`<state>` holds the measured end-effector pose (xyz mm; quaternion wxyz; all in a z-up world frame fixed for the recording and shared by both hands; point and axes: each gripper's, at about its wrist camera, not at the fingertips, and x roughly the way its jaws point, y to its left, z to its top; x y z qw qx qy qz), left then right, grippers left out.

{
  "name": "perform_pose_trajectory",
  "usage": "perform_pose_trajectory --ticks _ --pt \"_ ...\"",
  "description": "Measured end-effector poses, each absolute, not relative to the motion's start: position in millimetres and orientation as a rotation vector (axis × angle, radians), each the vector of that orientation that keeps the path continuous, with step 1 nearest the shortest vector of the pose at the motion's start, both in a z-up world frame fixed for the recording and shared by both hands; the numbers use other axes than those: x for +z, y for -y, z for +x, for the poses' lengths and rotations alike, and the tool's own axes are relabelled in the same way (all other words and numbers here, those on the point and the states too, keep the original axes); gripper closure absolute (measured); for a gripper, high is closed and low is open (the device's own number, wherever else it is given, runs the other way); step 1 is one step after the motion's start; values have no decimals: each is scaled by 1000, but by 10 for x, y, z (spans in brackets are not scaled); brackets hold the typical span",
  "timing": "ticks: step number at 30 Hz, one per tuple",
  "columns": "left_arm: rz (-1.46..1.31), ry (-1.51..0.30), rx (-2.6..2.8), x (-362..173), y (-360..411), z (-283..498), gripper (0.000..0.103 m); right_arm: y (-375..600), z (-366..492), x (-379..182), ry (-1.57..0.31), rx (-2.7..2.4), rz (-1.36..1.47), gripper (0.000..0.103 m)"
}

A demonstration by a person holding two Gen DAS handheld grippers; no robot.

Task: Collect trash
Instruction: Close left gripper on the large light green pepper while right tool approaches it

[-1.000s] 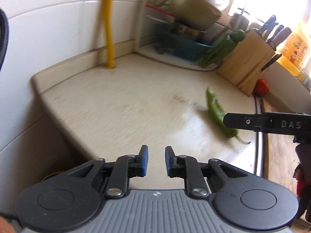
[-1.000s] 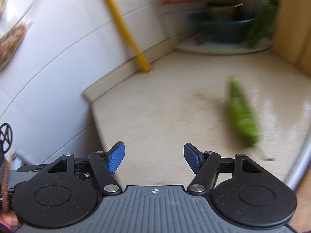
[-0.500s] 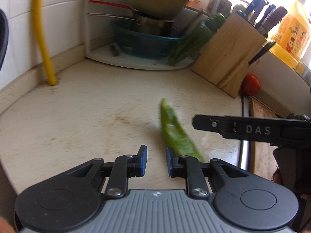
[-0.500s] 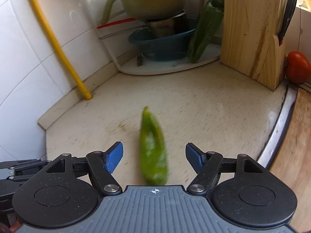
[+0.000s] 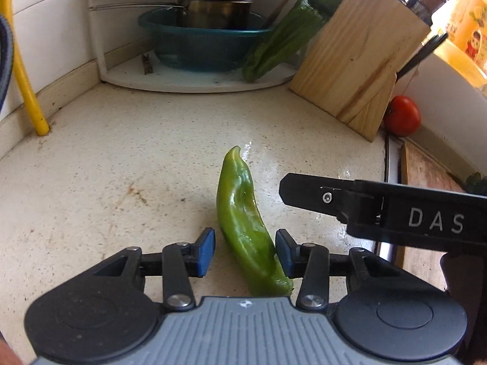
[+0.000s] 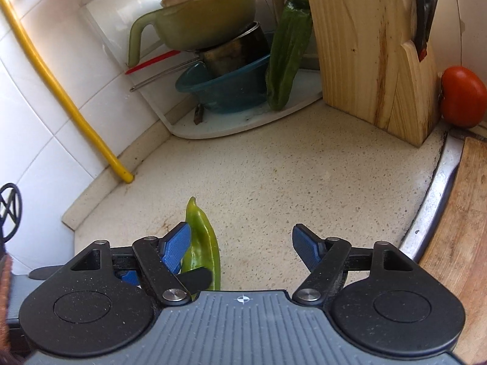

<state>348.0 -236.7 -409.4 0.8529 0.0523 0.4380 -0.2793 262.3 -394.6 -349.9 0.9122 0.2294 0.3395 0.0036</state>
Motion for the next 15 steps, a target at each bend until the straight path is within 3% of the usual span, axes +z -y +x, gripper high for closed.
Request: perform_pose_trajectory --ticks 15 --pt "198 -898 -620 -4157 2560 3500 62 4096 2516 -3550 -683 -20 525 21"
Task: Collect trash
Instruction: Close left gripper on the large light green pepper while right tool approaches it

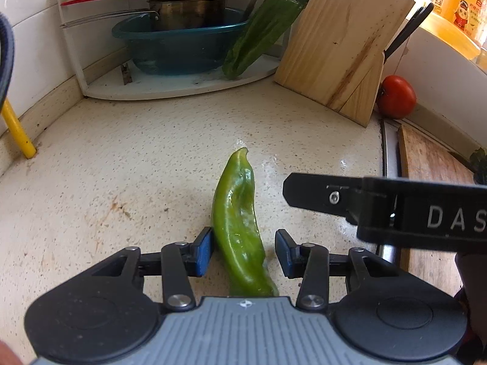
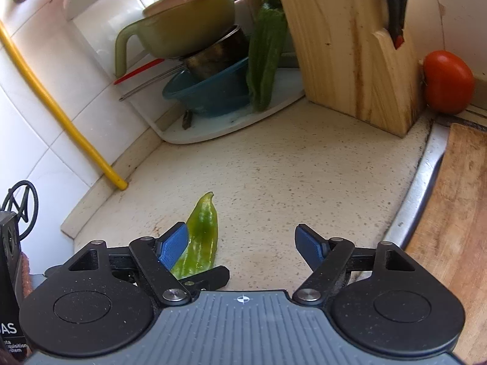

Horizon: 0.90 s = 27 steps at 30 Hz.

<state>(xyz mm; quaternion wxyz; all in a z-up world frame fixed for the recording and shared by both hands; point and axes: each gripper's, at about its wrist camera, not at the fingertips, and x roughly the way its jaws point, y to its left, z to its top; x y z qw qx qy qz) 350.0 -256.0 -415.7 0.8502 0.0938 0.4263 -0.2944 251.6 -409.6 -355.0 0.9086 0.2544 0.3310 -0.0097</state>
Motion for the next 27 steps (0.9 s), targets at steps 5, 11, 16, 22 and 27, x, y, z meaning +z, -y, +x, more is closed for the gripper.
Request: perform_pose_trajectory --ticks 5,11,16,22,27 --pt "194 -897 -624 -4155 2557 3504 62 4088 2494 -3570 -686 -30 535 20" --pt "197 -882 -629 -4158 2547 3457 62 4045 2563 -3628 -711 -19 542 20" --pt "198 -880 -628 -4148 2542 3449 62 3999 2598 -3639 -722 -3 536 20" --pt "214 -877 -630 -4144 2573 3448 62 3963 2652 -3658 -732 8 533 19" --pt "233 -872 -631 -4151 2614 3461 62 3956 2674 -3677 -734 14 542 19"
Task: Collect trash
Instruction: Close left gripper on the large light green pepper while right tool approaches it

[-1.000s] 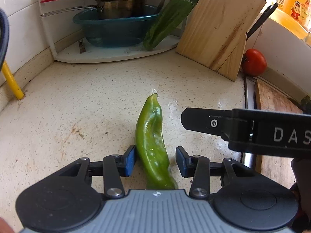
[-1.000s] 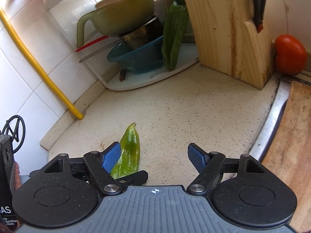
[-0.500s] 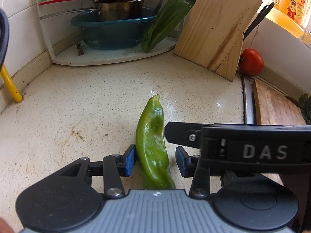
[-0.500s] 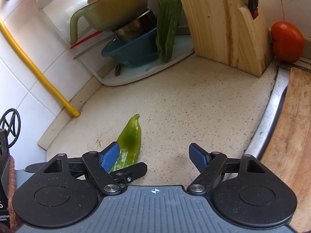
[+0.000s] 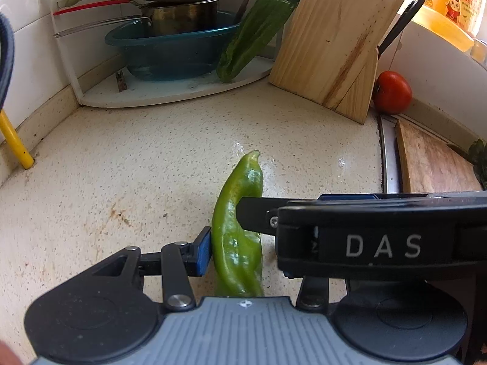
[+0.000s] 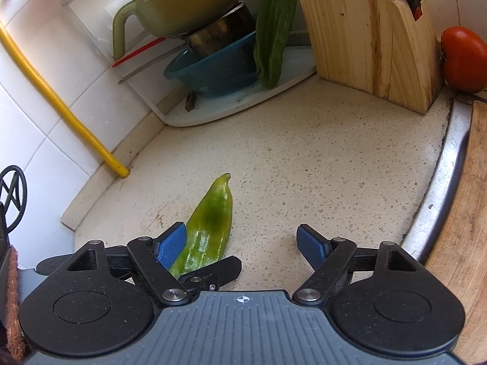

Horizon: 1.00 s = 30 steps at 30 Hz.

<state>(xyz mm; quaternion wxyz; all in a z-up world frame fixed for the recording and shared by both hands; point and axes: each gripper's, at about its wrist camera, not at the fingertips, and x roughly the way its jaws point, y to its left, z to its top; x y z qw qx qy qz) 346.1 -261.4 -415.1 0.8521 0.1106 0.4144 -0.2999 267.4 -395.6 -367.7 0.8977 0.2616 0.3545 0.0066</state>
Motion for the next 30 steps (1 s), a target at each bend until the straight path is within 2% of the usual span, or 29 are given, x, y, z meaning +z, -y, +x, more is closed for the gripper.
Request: perform_pose_trajectory --ticks 30 --pt "271 -863 -662 -4160 2719 3417 62 4034 2687 -3621 -713 -3 542 17"
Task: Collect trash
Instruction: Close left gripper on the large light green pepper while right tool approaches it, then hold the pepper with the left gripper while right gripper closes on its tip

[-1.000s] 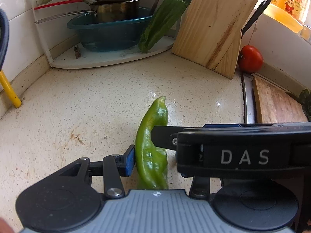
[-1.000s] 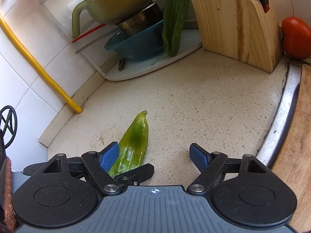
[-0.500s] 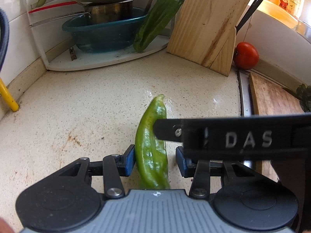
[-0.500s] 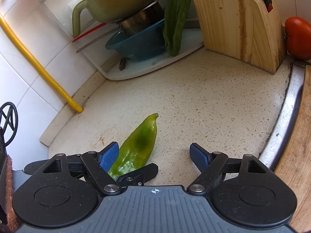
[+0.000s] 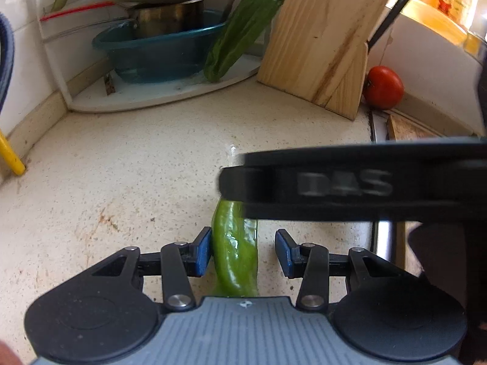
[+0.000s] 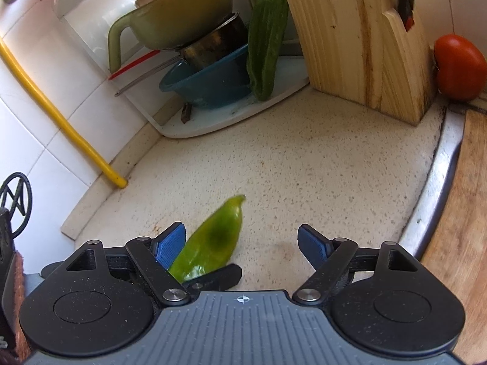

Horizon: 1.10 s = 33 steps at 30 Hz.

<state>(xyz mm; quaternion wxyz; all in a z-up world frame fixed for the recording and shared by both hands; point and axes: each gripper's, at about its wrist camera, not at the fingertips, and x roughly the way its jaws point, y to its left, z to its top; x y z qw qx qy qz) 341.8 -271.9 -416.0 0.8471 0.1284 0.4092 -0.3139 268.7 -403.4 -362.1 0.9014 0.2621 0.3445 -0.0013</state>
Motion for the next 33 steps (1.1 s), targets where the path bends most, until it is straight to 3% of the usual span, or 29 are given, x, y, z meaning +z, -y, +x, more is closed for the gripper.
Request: perform_pose_trajectory --ticks 4,6,8,12,33 --pt "302 -846 -667 -4168 2766 3383 65 4018 2802 -3638 -724 10 544 17" --pt "301 -849 -666 -4158 2732 3356 79 4003 2882 -3676 -744 4 538 16" --pt "302 -857 -674 -4151 2685 3320 79 3982 2928 -3685 -743 5 526 18" --pt "315 -876 -707 -4133 2608 3221 80 3937 2957 -3693 -767 38 518 51" --pt "337 -907 -713 -4110 2223 3006 78 3713 2529 -3731 -797 149 604 50"
